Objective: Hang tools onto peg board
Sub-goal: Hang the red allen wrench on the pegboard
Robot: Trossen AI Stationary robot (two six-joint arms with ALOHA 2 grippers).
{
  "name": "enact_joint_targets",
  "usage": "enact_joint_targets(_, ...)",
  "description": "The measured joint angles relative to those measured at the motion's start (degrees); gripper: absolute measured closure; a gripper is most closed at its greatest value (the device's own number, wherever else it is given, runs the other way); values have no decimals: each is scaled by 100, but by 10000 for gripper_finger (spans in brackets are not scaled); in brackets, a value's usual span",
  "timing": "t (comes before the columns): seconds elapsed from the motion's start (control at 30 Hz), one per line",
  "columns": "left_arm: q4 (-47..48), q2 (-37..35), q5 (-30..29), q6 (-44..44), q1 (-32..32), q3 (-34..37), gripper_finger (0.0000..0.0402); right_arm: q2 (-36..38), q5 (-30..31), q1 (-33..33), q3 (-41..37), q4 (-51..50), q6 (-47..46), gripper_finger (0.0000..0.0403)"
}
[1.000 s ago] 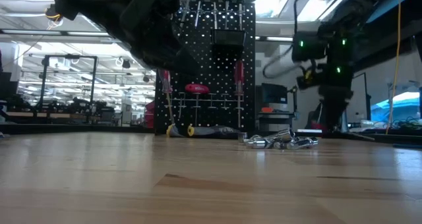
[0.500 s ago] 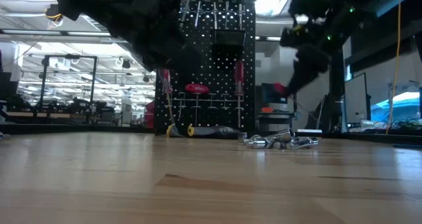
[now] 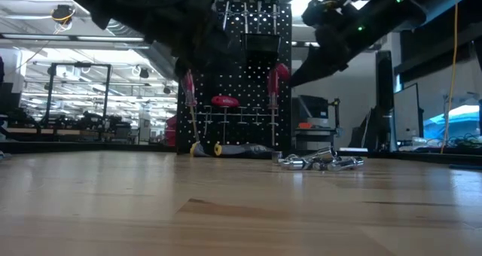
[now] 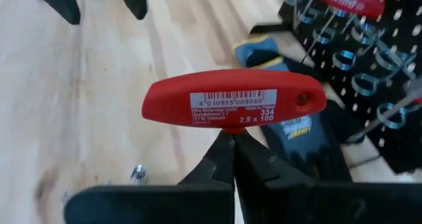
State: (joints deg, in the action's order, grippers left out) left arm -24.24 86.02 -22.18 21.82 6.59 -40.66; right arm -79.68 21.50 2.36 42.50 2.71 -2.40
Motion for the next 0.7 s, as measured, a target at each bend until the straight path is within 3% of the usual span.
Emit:
enact_joint_targets(0.3,-968,0,-1171,-277,180,-2,233,-393,752,192,-2,821,123,402)
enact_joint_targets(0.47,-1658,197,-1261,-222,190,-28,233,-393,895,192,-2,1033,110,402)
enact_joint_targets(0.7,-2349,1080,-1645,-273,192,-364,233,-393,894,218,-2,1212,-109,402)
